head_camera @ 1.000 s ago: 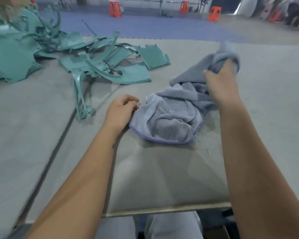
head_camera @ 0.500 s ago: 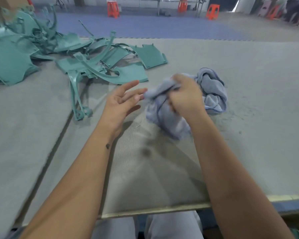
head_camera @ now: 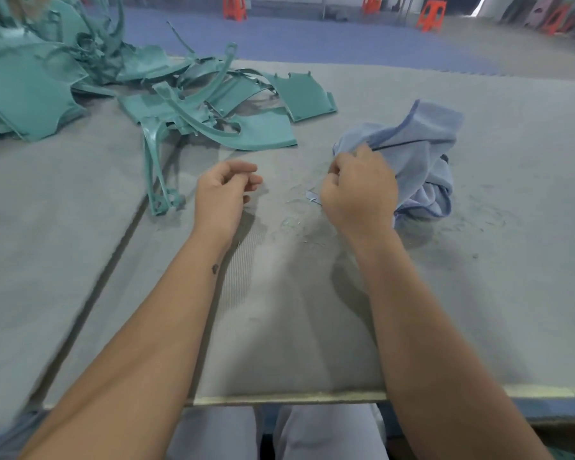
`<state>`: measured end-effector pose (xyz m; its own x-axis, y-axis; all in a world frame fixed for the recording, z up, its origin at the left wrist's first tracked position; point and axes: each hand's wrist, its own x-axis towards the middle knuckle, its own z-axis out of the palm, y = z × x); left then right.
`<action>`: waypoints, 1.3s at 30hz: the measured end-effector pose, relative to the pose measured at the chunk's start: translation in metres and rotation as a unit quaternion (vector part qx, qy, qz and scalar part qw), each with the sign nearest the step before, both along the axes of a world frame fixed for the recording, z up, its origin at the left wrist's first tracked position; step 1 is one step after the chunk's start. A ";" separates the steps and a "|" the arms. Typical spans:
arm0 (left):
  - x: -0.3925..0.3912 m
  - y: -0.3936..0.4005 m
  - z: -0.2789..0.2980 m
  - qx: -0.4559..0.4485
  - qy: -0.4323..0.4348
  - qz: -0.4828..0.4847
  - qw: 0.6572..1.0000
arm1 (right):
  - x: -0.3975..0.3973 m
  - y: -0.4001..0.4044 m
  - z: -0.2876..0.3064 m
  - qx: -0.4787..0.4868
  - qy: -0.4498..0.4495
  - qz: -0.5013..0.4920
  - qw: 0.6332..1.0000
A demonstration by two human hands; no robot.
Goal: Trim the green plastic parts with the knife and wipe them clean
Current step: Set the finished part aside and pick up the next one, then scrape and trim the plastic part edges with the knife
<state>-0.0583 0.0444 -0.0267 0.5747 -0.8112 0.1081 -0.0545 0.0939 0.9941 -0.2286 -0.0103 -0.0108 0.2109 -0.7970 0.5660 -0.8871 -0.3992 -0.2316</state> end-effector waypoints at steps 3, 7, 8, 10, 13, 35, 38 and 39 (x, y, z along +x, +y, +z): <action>0.005 0.005 0.000 -0.002 -0.084 0.052 0.995 | -0.006 -0.002 -0.005 0.103 0.078 0.009 0.992; 0.037 0.015 0.005 -0.039 -0.289 0.223 0.930 | -0.015 -0.006 -0.007 0.162 0.122 0.033 0.979; 0.048 0.017 0.004 -0.009 -0.320 0.262 0.910 | -0.015 -0.007 -0.007 0.166 0.113 0.027 0.979; 0.064 0.020 -0.001 0.115 -0.346 0.266 0.892 | -0.013 -0.008 -0.008 0.163 0.115 0.014 0.980; 0.069 0.021 -0.009 0.220 -0.350 0.192 0.890 | -0.013 -0.007 -0.008 0.172 0.096 0.016 0.980; 0.051 0.010 -0.008 0.066 -0.205 0.193 0.957 | 0.005 0.008 -0.017 0.131 -0.186 0.204 0.952; 0.053 0.005 -0.011 0.151 -0.290 0.199 0.924 | 0.007 0.011 -0.018 0.127 -0.154 0.220 0.955; 0.053 0.005 -0.011 0.144 -0.309 0.213 0.916 | 0.008 0.011 -0.018 0.118 -0.144 0.220 0.958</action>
